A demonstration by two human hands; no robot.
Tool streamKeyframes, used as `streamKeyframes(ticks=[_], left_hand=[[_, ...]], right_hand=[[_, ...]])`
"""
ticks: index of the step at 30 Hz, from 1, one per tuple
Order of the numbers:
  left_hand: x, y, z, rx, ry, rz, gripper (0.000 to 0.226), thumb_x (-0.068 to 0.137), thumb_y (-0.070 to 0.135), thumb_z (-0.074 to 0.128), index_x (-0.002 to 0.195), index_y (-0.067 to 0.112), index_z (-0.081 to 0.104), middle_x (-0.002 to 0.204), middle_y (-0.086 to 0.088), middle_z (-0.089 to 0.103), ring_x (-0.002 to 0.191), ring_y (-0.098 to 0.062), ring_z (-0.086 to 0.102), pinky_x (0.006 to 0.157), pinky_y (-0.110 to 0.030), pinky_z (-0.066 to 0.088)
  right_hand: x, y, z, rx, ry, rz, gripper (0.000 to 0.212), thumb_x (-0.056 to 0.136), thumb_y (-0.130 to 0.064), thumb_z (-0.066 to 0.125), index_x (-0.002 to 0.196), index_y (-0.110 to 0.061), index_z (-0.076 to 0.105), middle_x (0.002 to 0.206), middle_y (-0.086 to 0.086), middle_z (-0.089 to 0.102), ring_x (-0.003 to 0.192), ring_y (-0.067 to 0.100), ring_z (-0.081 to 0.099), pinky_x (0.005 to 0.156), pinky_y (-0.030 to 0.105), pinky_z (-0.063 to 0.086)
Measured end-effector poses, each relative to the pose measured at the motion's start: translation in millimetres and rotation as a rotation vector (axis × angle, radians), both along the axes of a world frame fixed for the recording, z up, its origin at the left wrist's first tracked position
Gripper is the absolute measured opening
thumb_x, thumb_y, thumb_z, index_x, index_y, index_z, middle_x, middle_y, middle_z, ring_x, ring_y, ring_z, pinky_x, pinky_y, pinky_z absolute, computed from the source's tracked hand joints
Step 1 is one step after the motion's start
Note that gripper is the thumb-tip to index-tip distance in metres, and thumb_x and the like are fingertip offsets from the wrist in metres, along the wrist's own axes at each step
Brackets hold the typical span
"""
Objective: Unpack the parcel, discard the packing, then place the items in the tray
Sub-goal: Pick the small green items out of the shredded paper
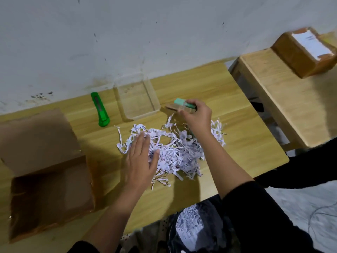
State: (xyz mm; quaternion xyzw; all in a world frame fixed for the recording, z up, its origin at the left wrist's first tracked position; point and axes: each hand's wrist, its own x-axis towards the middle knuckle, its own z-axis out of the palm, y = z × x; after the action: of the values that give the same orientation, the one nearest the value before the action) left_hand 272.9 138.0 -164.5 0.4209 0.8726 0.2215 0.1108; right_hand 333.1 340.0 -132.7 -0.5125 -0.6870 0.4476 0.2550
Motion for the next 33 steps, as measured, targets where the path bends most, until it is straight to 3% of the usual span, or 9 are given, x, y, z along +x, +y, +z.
streamKeyframes(ticks=[8,13,19,23,28,33], left_hand=[[-17.5,-9.7,-14.5,-0.066,0.014,0.042,0.065,0.090,0.055,0.017,0.146,0.022,0.022,0.157,-0.001,0.013,0.145,-0.016,0.003,0.118,-0.037,0.006],[-15.1,-15.0,-25.0,-0.096,0.010,0.092,0.068,0.090,0.056,0.016,0.146,0.018,0.021,0.157,-0.005,0.009,0.145,-0.019,-0.001,0.119,-0.041,0.006],[-3.5,-7.0,-28.3,-0.114,0.013,0.127,0.073,0.087,0.058,0.010,0.145,0.016,0.024,0.157,-0.006,0.012,0.145,-0.021,0.003,0.118,-0.041,0.005],[-3.2,-5.0,-32.0,-0.097,0.020,0.136,0.072,0.088,0.057,0.012,0.143,0.014,0.030,0.156,-0.008,0.018,0.145,-0.024,0.008,0.117,-0.043,0.009],[-3.5,-5.9,-34.7,-0.098,0.005,0.123,0.072,0.087,0.058,0.011,0.144,0.017,0.027,0.156,-0.006,0.018,0.145,-0.022,0.008,0.118,-0.041,0.009],[1.9,-9.6,-32.3,-0.100,0.017,0.093,0.071,0.087,0.057,0.011,0.144,0.017,0.029,0.155,-0.007,0.021,0.145,-0.023,0.012,0.116,-0.041,0.014]], right_hand=[[-27.3,14.5,-13.6,0.026,-0.057,0.122,0.043,0.076,-0.011,0.074,0.115,-0.007,0.058,0.117,0.011,0.061,0.104,0.020,0.058,0.089,0.023,0.048],[1.3,9.6,-0.2,0.070,-0.151,0.195,0.051,0.078,-0.010,0.070,0.125,-0.008,0.052,0.126,0.011,0.056,0.115,0.022,0.052,0.100,0.036,0.045],[61.8,-9.4,1.9,0.187,-0.252,0.264,0.021,0.083,-0.013,0.065,0.102,-0.005,0.061,0.098,0.012,0.060,0.084,0.021,0.055,0.079,0.038,0.052],[82.4,-14.7,-12.6,0.230,-0.392,0.273,0.039,0.080,-0.022,0.069,0.113,-0.005,0.057,0.105,0.016,0.052,0.096,0.027,0.049,0.078,0.027,0.039],[77.1,-14.1,-14.2,0.194,-0.451,0.236,0.052,0.075,-0.019,0.071,0.121,-0.007,0.051,0.114,0.018,0.048,0.110,0.033,0.044,0.088,0.038,0.042],[67.0,-9.7,-11.4,0.167,-0.512,0.168,0.055,0.074,-0.021,0.071,0.120,-0.001,0.049,0.116,0.021,0.047,0.111,0.035,0.045,0.089,0.037,0.041]])
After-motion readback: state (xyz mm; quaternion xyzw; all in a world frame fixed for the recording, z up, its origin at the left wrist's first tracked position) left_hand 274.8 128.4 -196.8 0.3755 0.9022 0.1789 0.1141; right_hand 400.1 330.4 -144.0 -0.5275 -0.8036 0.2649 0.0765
